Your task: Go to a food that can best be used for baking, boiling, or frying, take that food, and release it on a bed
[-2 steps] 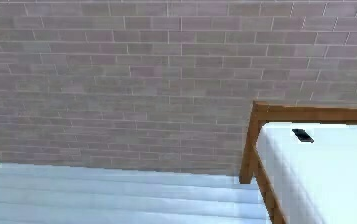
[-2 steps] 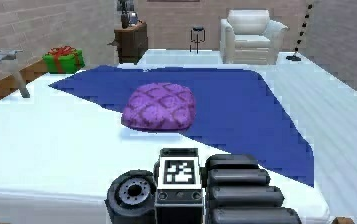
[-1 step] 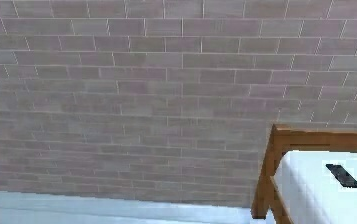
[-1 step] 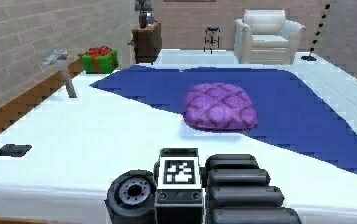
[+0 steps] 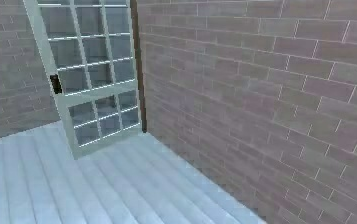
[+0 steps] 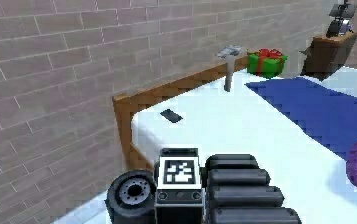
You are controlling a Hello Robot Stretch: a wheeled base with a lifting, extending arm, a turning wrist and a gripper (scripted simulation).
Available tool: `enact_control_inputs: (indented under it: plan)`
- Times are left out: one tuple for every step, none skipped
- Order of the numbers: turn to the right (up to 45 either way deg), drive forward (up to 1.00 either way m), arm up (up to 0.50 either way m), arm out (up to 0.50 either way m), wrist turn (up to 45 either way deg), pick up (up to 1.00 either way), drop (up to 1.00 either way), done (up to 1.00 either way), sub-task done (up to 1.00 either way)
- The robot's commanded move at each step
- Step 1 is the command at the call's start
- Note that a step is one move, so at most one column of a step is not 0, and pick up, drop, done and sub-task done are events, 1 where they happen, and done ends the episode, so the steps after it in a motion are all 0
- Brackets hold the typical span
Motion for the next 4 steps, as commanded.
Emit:
enact_control_inputs:
  plan:
    - [-45.0, 0.0, 0.0, 0.0, 0.0, 0.0, 0.0, 0.0, 0.0]
    - [-45.0, 0.0, 0.0, 0.0, 0.0, 0.0, 0.0, 0.0, 0.0]
    - [-42.0, 0.0, 0.0, 0.0, 0.0, 0.0, 0.0, 0.0, 0.0]
    - [-45.0, 0.0, 0.0, 0.0, 0.0, 0.0, 0.0, 0.0, 0.0]
